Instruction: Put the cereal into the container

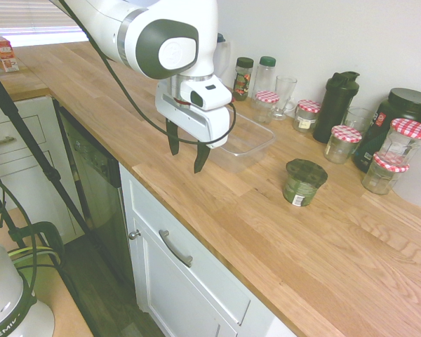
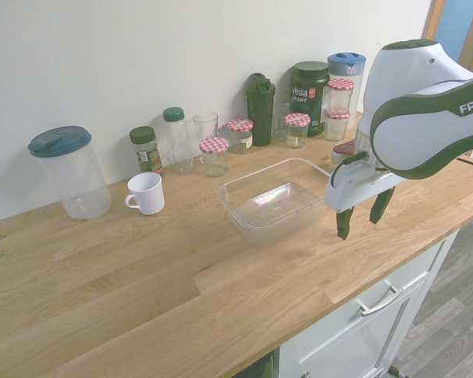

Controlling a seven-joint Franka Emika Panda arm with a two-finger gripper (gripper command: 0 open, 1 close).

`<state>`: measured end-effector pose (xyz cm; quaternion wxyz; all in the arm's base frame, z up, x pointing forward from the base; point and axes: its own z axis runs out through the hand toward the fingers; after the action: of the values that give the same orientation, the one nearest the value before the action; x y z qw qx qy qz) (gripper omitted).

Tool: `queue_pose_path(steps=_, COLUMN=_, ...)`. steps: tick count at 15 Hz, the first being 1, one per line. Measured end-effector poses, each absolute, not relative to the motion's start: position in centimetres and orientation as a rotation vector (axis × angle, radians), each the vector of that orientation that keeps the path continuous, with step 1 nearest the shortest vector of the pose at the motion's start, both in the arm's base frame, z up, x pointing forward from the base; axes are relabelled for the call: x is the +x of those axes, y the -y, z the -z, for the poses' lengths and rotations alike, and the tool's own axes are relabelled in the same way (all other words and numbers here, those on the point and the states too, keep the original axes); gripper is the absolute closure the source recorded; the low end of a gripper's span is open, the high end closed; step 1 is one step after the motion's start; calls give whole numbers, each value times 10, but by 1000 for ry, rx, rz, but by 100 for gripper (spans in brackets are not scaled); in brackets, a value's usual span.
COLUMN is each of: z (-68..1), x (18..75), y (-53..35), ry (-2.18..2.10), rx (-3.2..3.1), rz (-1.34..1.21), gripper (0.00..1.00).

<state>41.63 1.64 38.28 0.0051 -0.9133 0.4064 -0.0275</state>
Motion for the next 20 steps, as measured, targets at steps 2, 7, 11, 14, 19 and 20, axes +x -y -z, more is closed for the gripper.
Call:
queue_pose_path(steps=2, z=-381, x=418, y=-15, ry=-1276, rx=-2858, rz=84, gripper=0)
queue_pose_path(steps=7, z=-399, x=427, y=26, ry=-1362, rx=-2790, rz=179, gripper=0)
queue_pose_path(steps=11, z=-431, x=412, y=88, ry=-1473, rx=-2721, rz=263, gripper=0)
queue_pose_path(steps=14, z=-436, x=408, y=131, ry=-1551, rx=-2684, rz=300, gripper=0)
queue_pose_path(steps=19, z=-397, x=437, y=163, ry=-1606, rx=-2655, rz=329, gripper=0)
queue_pose_path(steps=20, z=-389, x=447, y=166, ry=-1606, rx=-2651, rz=337, gripper=0)
